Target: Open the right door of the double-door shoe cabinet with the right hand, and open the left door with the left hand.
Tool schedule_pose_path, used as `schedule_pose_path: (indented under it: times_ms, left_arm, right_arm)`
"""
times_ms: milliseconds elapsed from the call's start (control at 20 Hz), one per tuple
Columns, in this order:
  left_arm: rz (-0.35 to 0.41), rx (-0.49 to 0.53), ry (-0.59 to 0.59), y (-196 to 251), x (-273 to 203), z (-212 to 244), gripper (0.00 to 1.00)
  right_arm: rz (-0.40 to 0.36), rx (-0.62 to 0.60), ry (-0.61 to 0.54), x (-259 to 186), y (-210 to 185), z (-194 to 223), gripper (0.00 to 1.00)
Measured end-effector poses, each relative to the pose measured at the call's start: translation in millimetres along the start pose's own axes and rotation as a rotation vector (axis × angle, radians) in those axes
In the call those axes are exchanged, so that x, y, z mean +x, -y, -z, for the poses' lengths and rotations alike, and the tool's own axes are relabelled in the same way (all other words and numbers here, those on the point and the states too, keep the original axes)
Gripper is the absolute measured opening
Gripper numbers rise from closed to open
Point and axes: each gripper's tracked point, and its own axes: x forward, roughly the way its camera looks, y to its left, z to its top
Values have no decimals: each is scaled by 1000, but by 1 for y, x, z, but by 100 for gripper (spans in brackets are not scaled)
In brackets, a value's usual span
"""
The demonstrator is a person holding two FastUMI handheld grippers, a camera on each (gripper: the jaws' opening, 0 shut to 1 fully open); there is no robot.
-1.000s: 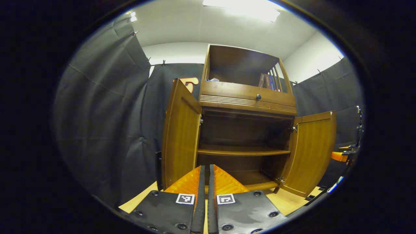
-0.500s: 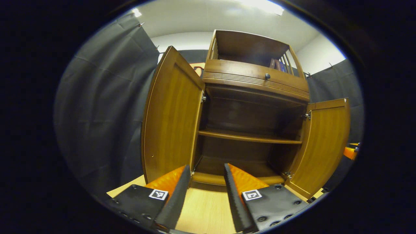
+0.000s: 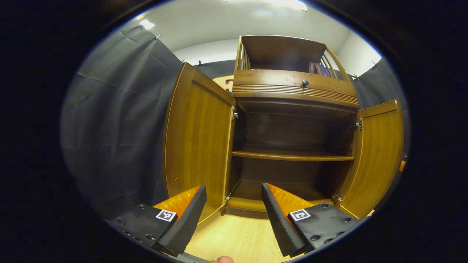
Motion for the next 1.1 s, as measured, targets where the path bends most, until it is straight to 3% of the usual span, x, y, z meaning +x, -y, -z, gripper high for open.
schedule_pose_path:
  times_ms: [100, 150, 200, 300, 350, 550, 600, 950, 1050, 1100]
  left_arm:
    - [21, -8, 25, 10, -4, -8, 99]
    - [37, -2, 23, 15, -3, -7, 97]
    - [56, 12, 19, 21, -3, -4, 94]
    - [69, 27, 18, 22, -5, -5, 94]
    - [68, 27, 14, 22, -4, -3, 94]
    - [71, 26, 21, 28, -3, -1, 94]
    - [72, 28, 18, 29, -4, -1, 94]
    - [100, 35, 46, 33, -2, -10, 94]
    - [107, 32, 52, 32, -2, -12, 94]
    - [106, 34, 53, 31, 0, -12, 94]
  right_arm:
    - [27, -3, -9, -2, 1, 7, 93]
    - [61, -20, -6, -3, 6, 9, 98]
    - [84, -36, 3, -5, 10, 10, 93]
    - [69, -51, 1, -6, 3, 14, 93]
    - [72, -50, -14, -6, 2, 18, 98]
    - [64, -38, -1, -3, -2, 17, 94]
    - [67, -40, 2, -4, -2, 15, 98]
    - [61, -40, 17, -5, -11, 12, 98]
    - [67, -16, 23, -5, -11, 9, 91]
    - [72, -9, 25, -5, -9, 8, 98]
